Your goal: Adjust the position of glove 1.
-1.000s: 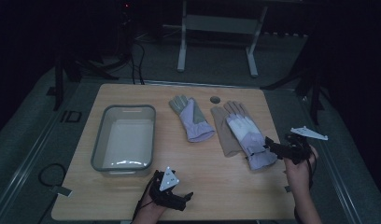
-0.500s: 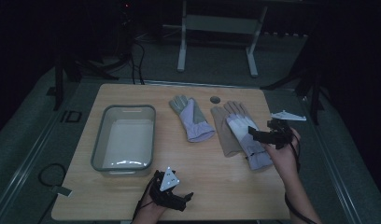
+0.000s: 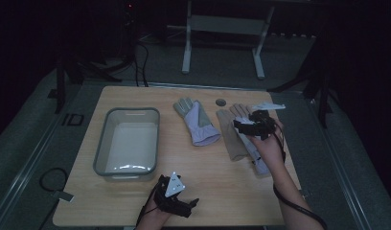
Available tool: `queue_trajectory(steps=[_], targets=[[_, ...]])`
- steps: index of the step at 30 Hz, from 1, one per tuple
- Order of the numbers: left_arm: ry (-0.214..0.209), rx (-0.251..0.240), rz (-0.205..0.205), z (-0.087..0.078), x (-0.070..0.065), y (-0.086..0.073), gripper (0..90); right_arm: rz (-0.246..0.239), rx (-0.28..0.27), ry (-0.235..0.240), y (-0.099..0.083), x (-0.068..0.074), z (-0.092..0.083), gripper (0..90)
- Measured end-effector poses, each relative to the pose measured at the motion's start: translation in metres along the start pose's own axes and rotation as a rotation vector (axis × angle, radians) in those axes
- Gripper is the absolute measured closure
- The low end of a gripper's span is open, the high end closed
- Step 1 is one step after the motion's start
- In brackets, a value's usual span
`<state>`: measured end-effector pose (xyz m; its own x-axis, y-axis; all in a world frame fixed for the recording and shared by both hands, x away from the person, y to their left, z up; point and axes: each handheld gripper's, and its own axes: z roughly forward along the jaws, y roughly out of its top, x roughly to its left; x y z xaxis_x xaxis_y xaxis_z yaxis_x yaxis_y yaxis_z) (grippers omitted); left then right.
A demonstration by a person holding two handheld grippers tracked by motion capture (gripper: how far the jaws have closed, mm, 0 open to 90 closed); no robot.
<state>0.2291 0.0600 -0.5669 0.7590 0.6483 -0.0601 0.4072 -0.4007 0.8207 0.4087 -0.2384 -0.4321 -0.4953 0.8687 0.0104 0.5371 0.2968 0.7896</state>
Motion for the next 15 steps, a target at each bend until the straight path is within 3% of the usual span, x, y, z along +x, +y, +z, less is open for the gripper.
queue_trajectory(steps=[4, 10, 15], targets=[[-0.001, -0.001, 0.0, 0.0, 0.0, 0.0, 0.1, -0.03, 0.019, 0.032, 0.01, 0.014, 0.019, 31.6], [-0.005, -0.004, 0.0, -0.001, 0.001, 0.0, 0.1, -0.039, 0.052, 0.056, 0.021, 0.031, 0.046, 31.7], [-0.009, -0.001, 0.0, 0.0, 0.001, 0.0, 0.1, -0.031, 0.056, 0.081, 0.026, 0.04, 0.064, 37.9]])
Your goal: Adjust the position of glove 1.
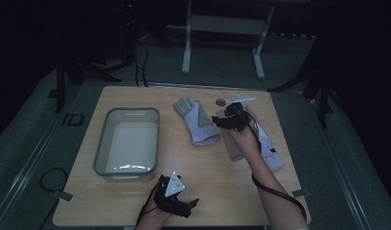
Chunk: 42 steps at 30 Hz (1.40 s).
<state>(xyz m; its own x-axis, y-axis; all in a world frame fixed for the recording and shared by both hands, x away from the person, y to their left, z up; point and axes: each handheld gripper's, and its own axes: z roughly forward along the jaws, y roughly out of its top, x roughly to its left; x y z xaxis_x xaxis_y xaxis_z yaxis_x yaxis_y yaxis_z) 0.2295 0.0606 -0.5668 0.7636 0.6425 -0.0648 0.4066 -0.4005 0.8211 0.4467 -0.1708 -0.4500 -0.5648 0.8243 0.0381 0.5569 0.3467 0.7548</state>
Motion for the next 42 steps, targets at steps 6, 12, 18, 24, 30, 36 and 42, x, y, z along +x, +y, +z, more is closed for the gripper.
queue_trajectory(steps=[6, 12, 18, 24, 30, 36, 42], targets=[[0.0, -0.007, 0.0, -0.001, 0.0, -0.001, 0.1, -0.01, 0.029, -0.001, 0.003, 0.008, 0.023, 44.4], [-0.004, -0.008, -0.001, -0.001, 0.0, -0.001, 0.1, -0.032, 0.074, 0.017, 0.006, 0.016, 0.047, 47.6], [-0.005, -0.011, -0.003, -0.001, 0.001, -0.001, 0.1, -0.052, 0.126, 0.01, 0.004, 0.021, 0.07, 50.4], [-0.007, -0.01, -0.005, -0.001, 0.001, -0.001, 0.1, -0.032, 0.145, 0.0, 0.007, 0.015, 0.089, 54.0], [-0.003, -0.015, -0.015, -0.002, 0.002, -0.001, 0.1, -0.039, 0.193, -0.02, 0.008, 0.009, 0.104, 55.1], [0.009, -0.014, -0.002, -0.002, 0.0, -0.001, 0.1, -0.052, 0.225, -0.014, 0.004, 0.01, 0.119, 53.6], [0.008, -0.008, 0.0, -0.001, 0.0, -0.001, 0.1, -0.009, 0.214, 0.015, -0.007, 0.006, 0.126, 58.6]])
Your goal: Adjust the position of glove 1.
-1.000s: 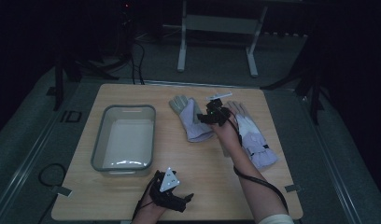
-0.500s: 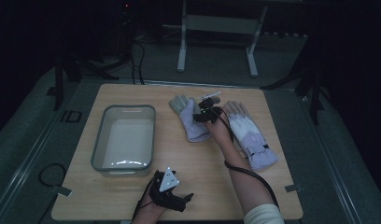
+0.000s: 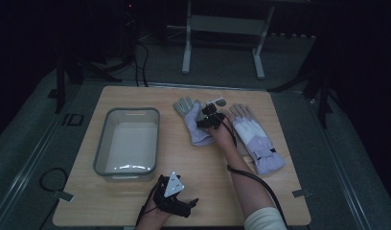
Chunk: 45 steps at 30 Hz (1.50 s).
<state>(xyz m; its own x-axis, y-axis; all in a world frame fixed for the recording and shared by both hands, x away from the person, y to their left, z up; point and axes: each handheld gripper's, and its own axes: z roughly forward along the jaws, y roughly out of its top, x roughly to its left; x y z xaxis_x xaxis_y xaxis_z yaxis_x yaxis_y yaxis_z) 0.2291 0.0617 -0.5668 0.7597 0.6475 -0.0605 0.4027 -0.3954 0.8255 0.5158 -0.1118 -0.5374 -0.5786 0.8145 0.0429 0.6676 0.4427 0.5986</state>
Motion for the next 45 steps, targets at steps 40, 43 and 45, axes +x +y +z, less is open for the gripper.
queue_trajectory(steps=[40, 43, 45], targets=[[0.008, 0.019, 0.017, 0.002, -0.002, 0.001, 0.1, 0.335, -0.292, 0.058, -0.096, 0.045, -0.146, 88.5], [0.008, 0.017, 0.016, 0.002, -0.002, 0.001, 0.1, 0.349, -0.267, 0.076, -0.105, 0.044, -0.136, 88.5], [0.007, 0.017, 0.015, 0.002, -0.002, 0.001, 0.1, 0.361, -0.258, 0.079, -0.111, 0.043, -0.129, 88.5]])
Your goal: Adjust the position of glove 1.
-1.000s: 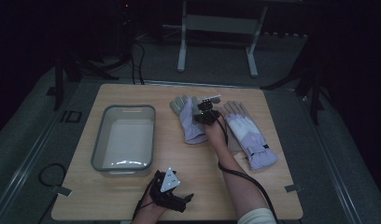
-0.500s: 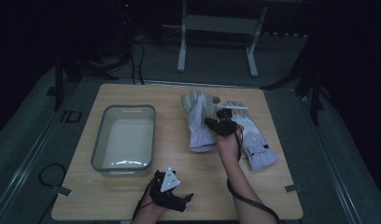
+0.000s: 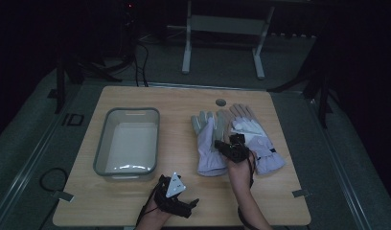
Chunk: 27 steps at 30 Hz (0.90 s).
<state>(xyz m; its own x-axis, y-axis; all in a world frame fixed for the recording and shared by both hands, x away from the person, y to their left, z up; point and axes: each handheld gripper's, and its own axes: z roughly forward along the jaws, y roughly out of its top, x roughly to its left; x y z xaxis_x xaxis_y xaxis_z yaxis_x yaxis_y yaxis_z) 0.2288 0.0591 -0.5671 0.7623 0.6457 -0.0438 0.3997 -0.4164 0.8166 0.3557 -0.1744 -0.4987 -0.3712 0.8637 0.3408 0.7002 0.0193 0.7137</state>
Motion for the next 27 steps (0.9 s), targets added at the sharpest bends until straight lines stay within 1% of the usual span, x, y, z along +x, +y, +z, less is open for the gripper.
queue_trajectory(steps=[1, 2, 4, 6, 7, 10, 12, 15, 16, 17, 19, 22, 23, 24, 26, 27], targets=[[0.0, 0.0, 0.0, 0.0, 0.0, 0.0, 0.1, 0.005, 0.004, 0.002, -0.004, -0.002, 0.002, 88.5], [0.0, 0.0, 0.0, 0.0, 0.0, 0.0, 0.1, 0.006, 0.005, -0.01, -0.007, -0.004, 0.004, 88.5], [-0.001, 0.0, 0.004, 0.0, 0.0, 0.0, 0.0, 0.032, 0.013, -0.017, -0.013, -0.008, 0.007, 88.5], [-0.001, 0.0, 0.009, 0.0, -0.001, 0.0, 0.1, 0.019, 0.019, -0.042, -0.017, -0.012, 0.011, 88.5], [0.0, 0.0, 0.01, 0.0, -0.001, 0.0, 0.1, 0.024, 0.025, -0.049, -0.018, -0.014, 0.014, 88.5], [0.0, 0.004, 0.013, 0.0, -0.001, 0.0, 0.1, 0.019, 0.04, -0.056, -0.022, -0.018, 0.02, 88.3], [-0.004, 0.009, 0.015, 0.001, -0.001, 0.0, 0.1, -0.007, 0.052, -0.061, -0.024, -0.018, 0.024, 87.8], [-0.002, 0.007, 0.013, 0.001, -0.001, 0.0, 0.1, -0.031, 0.064, -0.048, -0.028, -0.02, 0.028, 87.0], [-0.002, 0.006, 0.012, 0.001, -0.001, 0.0, 0.1, -0.044, 0.069, -0.053, -0.029, -0.02, 0.029, 87.1], [-0.002, 0.006, 0.012, 0.001, -0.001, 0.0, 0.1, -0.067, 0.072, -0.055, -0.03, -0.019, 0.03, 86.9], [-0.002, 0.007, 0.012, 0.001, -0.001, 0.0, 0.1, -0.081, 0.079, -0.056, -0.03, -0.02, 0.03, 85.6], [0.0, 0.006, 0.013, 0.001, -0.001, 0.0, 0.1, -0.128, 0.092, -0.045, -0.029, -0.022, 0.032, 82.5], [0.0, 0.006, 0.014, 0.001, -0.001, 0.0, 0.1, -0.117, 0.095, -0.032, -0.028, -0.023, 0.032, 80.3], [-0.002, 0.008, 0.014, 0.001, -0.001, 0.0, 0.1, -0.123, 0.102, -0.024, -0.027, -0.024, 0.031, 76.9], [-0.003, 0.011, 0.01, 0.001, -0.001, 0.0, 0.1, -0.136, 0.097, -0.016, -0.024, -0.023, 0.027, 69.2], [-0.003, 0.014, 0.01, 0.001, -0.001, 0.001, 0.1, -0.157, 0.097, -0.018, -0.023, -0.021, 0.024, 65.3]])
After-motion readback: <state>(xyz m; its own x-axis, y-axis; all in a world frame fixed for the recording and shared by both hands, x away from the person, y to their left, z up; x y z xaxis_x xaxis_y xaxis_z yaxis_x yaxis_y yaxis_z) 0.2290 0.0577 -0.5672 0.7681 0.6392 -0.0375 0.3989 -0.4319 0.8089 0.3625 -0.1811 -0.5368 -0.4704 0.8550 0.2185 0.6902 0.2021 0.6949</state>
